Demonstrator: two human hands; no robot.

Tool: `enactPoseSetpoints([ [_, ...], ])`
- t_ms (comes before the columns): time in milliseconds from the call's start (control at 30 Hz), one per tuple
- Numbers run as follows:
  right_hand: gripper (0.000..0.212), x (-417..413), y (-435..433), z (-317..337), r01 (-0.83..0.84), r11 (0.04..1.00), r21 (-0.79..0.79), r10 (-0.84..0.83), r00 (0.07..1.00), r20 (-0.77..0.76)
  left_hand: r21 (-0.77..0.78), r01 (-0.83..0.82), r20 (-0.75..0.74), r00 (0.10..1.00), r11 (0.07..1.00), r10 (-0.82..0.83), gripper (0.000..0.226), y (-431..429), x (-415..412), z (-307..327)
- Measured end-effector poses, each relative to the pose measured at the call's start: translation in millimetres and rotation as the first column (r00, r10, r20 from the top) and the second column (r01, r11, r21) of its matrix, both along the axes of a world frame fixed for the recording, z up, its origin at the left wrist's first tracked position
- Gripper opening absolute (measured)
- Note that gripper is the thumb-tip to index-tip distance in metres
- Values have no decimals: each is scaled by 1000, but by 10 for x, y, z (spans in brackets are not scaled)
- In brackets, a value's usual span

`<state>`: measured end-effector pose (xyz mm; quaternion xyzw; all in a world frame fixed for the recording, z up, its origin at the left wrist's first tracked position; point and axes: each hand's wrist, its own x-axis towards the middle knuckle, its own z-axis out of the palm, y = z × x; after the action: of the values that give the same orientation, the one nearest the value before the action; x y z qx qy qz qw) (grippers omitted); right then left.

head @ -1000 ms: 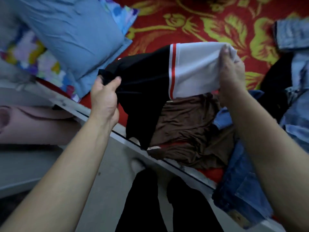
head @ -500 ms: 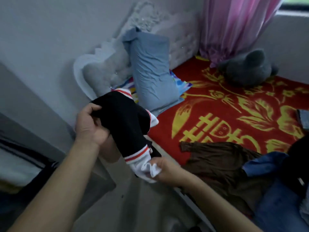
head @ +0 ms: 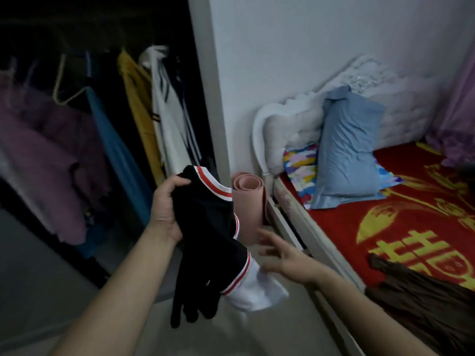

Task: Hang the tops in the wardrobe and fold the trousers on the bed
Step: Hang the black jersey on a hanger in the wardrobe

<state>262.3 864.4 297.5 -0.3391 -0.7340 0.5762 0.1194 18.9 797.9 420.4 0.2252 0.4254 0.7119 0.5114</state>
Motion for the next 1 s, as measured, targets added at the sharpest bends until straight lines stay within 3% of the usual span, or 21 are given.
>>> enactPoseSetpoints([
  [67, 60, -359, -24, 301, 8, 974, -228, -73, 958, -277, -5, 24, -10, 1000, 1000, -24, 34, -181, -100, 2],
  [133, 48, -710, -103, 589, -86, 964, -250, 1, 947, -322, -16, 40, -59, 997, 999, -41, 34, -340, -134, 23],
  [233, 30, -1061, -193, 859, -109, 991, 80, 122, 978, -170, 46, 15, -344, 939, 999, 2, 23, -488, -214, 53],
  [300, 36, -1157, -74, 925, -38, 922, 386, 61, 997, -49, 92, -110, -465, 874, 990, 140, 19, -527, -345, 81],
  [367, 41, -1191, 92, 995, -9, 818, 575, -38, 997, 69, 120, -229, -330, 908, 966, 257, 36, -565, -560, 107],
  [433, 46, -1225, 245, 1059, 16, 789, 615, -128, 982, 139, 91, -272, -171, 943, 958, 284, 39, -624, -788, 111],
  [500, 48, -1295, 328, 1138, 155, 838, 523, -240, 966, 98, -1, -292, -218, 934, 956, 285, 35, -692, -977, 64],
  [600, 34, -1479, 388, 1283, 397, 918, 13, -392, 911, -124, -143, -290, -439, 875, 946, 202, 23, -731, -1093, -66],
  [633, 28, -1545, 393, 1333, 373, 916, -148, -396, 903, -169, -189, -282, -516, 844, 941, 150, 20, -718, -1096, -109],
  [700, 24, -1657, 373, 1405, 260, 910, -324, -343, 910, -233, -235, -282, -634, 770, 930, 73, 24, -653, -1079, -203],
  [767, 30, -1724, 371, 1442, 130, 928, -350, -231, 936, -266, -218, -302, -660, 746, 928, 88, 34, -571, -1051, -289],
  [833, 32, -1742, 385, 1502, -5, 971, -239, -56, 967, -249, -207, -291, -620, 777, 934, 105, 45, -513, -1062, -363],
  [933, 32, -1799, 411, 1561, -84, 984, -159, 44, 969, -243, -170, -52, -562, 826, 984, -54, 66, -465, -1171, -480],
  [1000, 31, -1887, 408, 1597, -48, 985, -163, 5, 967, -255, -168, 141, -574, 790, 976, -213, 77, -435, -1193, -501],
])
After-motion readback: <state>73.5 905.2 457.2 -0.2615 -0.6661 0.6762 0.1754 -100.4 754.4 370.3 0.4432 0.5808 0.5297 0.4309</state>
